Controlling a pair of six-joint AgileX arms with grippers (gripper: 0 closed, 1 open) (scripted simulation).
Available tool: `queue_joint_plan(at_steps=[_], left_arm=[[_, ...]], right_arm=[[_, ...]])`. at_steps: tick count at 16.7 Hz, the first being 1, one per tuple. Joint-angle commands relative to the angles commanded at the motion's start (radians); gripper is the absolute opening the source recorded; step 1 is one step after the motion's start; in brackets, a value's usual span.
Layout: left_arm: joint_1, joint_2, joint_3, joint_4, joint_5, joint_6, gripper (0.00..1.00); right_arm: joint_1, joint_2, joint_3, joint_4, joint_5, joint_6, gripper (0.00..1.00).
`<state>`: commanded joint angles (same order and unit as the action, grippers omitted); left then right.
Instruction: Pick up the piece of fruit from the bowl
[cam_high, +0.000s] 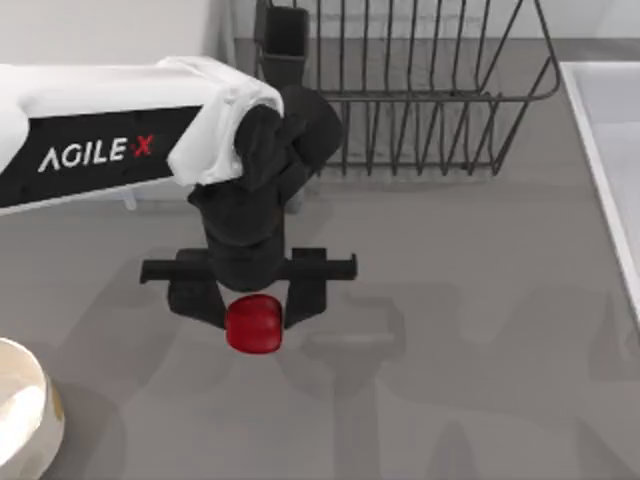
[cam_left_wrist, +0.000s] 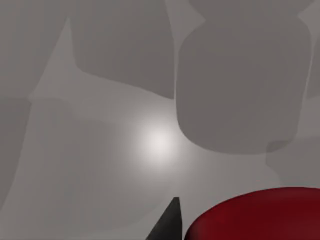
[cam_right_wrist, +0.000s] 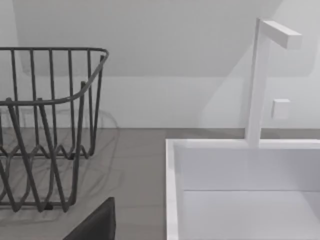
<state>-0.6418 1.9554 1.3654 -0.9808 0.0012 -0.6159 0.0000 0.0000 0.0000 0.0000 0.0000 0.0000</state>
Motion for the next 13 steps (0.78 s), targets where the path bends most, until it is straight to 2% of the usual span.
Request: queue_joint_plan(at_steps=[7,13], left_arm=[[0.0,0.0,0.0,0.0,0.0,0.0,0.98],[0.0,0.0,0.0,0.0,0.0,0.0,1.0]], right_arm=[[0.0,0.0,0.0,0.0,0.0,0.0,1.0],[0.0,0.0,0.0,0.0,0.0,0.0,1.0]])
